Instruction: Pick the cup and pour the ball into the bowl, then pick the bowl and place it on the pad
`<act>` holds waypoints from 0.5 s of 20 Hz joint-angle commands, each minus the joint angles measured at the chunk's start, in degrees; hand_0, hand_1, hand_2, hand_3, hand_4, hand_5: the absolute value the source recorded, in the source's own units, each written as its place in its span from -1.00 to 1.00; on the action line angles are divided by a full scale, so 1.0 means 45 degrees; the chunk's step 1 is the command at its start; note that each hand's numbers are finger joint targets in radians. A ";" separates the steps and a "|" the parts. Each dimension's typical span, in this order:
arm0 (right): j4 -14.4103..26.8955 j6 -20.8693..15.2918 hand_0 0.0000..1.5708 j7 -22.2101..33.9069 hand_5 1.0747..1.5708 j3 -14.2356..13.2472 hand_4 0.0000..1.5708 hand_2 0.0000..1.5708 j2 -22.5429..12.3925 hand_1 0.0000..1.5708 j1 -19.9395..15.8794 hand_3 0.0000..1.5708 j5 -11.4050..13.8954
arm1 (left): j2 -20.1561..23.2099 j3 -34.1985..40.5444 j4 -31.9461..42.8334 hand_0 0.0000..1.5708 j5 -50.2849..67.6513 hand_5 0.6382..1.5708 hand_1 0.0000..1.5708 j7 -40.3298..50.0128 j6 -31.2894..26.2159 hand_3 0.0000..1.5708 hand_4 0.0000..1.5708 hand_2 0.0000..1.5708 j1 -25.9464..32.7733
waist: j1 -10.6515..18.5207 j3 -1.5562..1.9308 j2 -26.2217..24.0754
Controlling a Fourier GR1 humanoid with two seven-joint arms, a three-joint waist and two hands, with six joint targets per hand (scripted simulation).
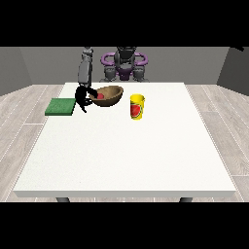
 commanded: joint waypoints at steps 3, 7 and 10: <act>-0.0380 -0.0384 1.00 0.3773 0.82 0.0787 0.35 1.00 -0.0844 1.00 -0.0705 1.00 0.0492 | 0.0924 0.0774 0.1723 -1.00 -0.0117 1.00 -1.00 -0.0511 -0.0250 -1.00 -0.08 -1.00 0.0195 | -0.0839 0.0420 -0.0400; -0.1134 -0.0419 1.00 0.6052 0.87 0.1294 0.32 1.00 -0.0920 1.00 -0.0878 1.00 0.0490 | 0.1281 0.0982 0.2975 -1.00 -0.0327 1.00 -1.00 -0.0746 -0.0588 -1.00 -0.07 -1.00 0.1070 | -0.1887 0.0434 -0.1654; -0.1497 -0.0902 1.00 0.7605 0.88 0.1586 0.31 1.00 -0.1327 1.00 -0.1460 1.00 0.0831 | 0.1150 0.0707 0.3128 -1.00 -0.0784 0.99 -1.00 -0.0970 -0.0483 -1.00 -0.09 -1.00 0.1699 | -0.2025 0.0442 -0.2316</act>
